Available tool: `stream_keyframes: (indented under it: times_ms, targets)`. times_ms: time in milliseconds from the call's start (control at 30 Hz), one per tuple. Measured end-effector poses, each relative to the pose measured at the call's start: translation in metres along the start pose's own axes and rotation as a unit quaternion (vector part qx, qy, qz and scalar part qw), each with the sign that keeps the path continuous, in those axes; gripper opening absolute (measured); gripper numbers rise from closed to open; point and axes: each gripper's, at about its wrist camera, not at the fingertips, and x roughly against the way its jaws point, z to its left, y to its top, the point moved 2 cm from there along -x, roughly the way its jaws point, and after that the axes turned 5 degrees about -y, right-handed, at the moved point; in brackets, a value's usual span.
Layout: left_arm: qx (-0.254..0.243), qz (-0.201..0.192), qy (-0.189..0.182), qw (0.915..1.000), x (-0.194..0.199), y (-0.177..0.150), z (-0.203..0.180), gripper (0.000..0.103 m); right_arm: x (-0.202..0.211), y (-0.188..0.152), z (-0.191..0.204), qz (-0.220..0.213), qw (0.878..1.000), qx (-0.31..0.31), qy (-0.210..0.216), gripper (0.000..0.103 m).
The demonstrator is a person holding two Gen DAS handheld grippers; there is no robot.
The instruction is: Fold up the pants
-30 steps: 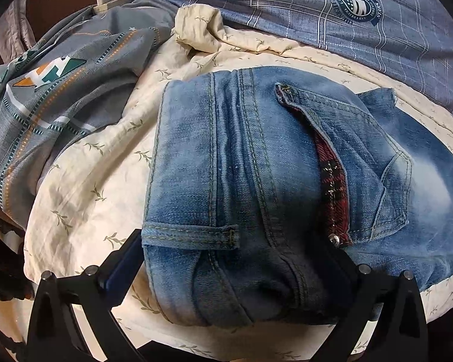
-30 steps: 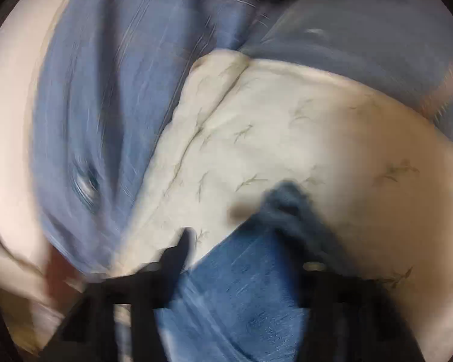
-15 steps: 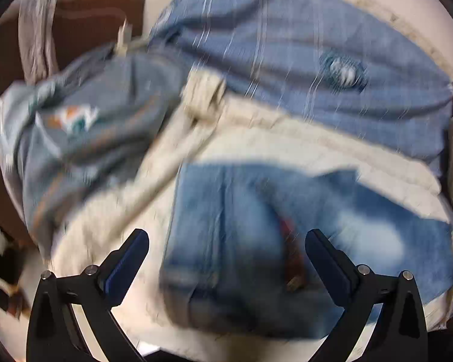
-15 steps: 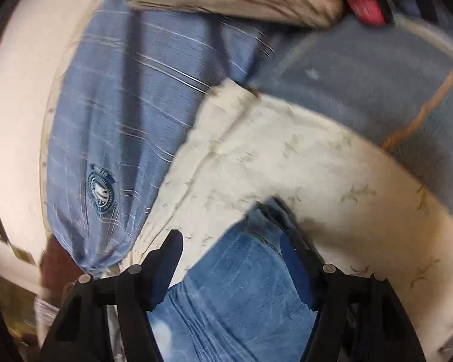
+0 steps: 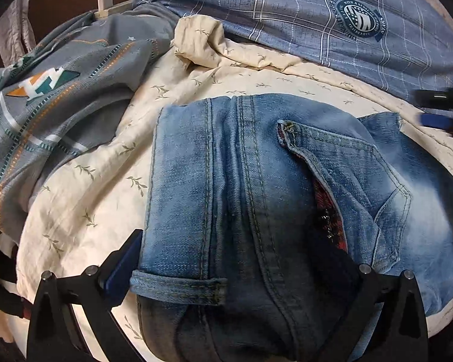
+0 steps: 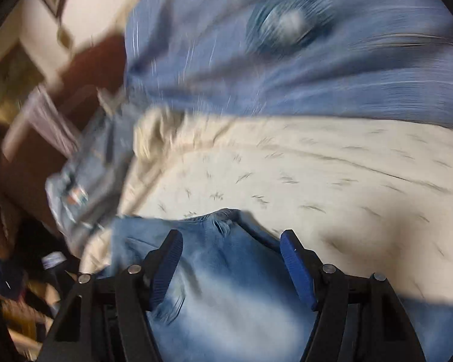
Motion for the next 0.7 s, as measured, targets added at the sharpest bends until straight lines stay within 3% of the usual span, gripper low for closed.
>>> stream_keyframes:
  times_ms: [167, 233, 267, 300, 333, 467, 533, 667, 700]
  targets:
    - [0.008, 0.003, -0.022, 0.9997, -0.002, 0.002, 0.003, 0.103, -0.058, 0.007, 0.005, 0.075, 0.997, 0.025, 0.019, 0.071]
    - [0.006, 0.002, -0.023, 0.9997, -0.003, 0.002, 0.004, 0.103, -0.07, -0.001, 0.002, 0.088, 0.995, 0.038, -0.006, 0.07]
    - [0.005, 0.001, -0.025, 0.9997, -0.004, 0.002, 0.004, 0.103, -0.073, -0.004, 0.001, 0.088, 0.995, 0.036, -0.013, 0.062]
    - [0.004, 0.001, -0.027, 0.9996, -0.004, 0.002, 0.005, 0.103, -0.072, 0.0, 0.003, 0.084, 0.996, 0.03, -0.021, 0.039]
    - [0.005, 0.001, -0.029, 0.9996, -0.001, 0.0, 0.006, 0.103, -0.07, 0.0, 0.003, 0.089, 0.996, 0.015, -0.004, 0.024]
    - [0.002, 0.001, -0.034, 0.9994, -0.003, 0.0, 0.007, 0.103, -0.042, -0.01, 0.038, 0.02, 0.992, 0.096, -0.076, 0.021]
    - [0.002, 0.001, -0.033, 0.9995, -0.005, 0.001, 0.006, 0.103, -0.065, -0.016, 0.025, 0.047, 0.992, 0.077, -0.093, 0.02]
    - [-0.002, -0.002, -0.033, 0.9994, -0.003, 0.0, 0.007, 0.103, -0.05, -0.018, 0.031, -0.011, 0.994, 0.073, -0.083, 0.021]
    - [-0.001, -0.001, -0.034, 0.9994, -0.004, 0.0, 0.007, 0.103, -0.059, -0.021, 0.024, 0.011, 0.995, 0.064, -0.077, 0.022]
